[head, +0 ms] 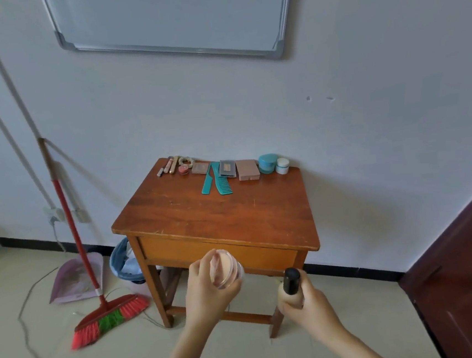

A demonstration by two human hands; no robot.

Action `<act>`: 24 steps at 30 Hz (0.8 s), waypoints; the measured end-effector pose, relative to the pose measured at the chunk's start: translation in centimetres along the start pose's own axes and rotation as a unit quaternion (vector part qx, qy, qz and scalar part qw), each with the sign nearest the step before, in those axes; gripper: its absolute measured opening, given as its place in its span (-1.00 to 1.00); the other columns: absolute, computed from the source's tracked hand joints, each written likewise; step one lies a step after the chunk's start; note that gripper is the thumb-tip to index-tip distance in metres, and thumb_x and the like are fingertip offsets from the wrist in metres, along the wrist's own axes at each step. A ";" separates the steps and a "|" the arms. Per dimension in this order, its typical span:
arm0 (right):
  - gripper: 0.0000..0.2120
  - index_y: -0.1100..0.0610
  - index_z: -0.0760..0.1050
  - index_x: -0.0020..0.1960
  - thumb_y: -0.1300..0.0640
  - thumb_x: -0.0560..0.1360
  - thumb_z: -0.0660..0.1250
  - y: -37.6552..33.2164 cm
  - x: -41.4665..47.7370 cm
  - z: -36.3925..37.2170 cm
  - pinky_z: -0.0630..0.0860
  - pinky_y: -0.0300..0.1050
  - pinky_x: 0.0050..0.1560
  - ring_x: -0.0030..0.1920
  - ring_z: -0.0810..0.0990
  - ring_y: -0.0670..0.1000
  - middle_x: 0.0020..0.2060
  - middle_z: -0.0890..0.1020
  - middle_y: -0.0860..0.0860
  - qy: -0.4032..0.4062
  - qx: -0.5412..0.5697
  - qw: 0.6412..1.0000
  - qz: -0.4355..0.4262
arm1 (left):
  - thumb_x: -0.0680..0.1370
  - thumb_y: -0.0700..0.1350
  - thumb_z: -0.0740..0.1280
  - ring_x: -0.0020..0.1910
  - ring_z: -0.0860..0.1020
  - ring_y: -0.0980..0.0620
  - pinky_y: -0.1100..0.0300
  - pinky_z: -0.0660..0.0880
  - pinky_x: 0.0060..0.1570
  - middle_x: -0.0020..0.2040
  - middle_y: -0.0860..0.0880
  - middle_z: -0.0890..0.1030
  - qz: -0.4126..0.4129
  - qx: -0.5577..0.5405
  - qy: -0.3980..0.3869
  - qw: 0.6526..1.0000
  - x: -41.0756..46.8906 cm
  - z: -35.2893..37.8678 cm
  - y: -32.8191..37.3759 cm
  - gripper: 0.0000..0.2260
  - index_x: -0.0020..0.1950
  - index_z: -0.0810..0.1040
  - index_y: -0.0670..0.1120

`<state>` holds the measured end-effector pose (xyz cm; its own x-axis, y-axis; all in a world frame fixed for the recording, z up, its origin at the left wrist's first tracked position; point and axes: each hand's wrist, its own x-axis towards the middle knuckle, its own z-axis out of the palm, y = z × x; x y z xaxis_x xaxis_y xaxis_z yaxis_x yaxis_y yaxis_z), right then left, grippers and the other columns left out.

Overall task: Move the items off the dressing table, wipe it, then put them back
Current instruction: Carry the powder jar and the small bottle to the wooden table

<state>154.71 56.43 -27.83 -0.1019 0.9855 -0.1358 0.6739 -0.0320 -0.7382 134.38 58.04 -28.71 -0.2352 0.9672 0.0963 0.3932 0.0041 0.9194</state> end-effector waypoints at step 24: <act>-0.50 0.05 0.22 0.32 0.14 0.46 0.35 7.4 32.1 -11.5 0.45 -0.18 -0.09 -0.08 0.58 0.03 -0.12 0.58 0.02 0.033 0.040 0.998 0.025 | 0.33 0.18 0.42 0.23 0.37 0.10 0.29 0.40 0.10 0.25 0.09 0.34 0.002 0.207 -0.141 0.968 28.8 19.0 1.1 -0.33 0.38 0.25 0.12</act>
<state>164.83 89.73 -30.00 -0.0201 0.9911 -0.1318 0.6163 -0.0915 -0.7821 144.99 90.70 -32.16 -0.0037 0.9980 -0.0630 0.7293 0.0458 0.6826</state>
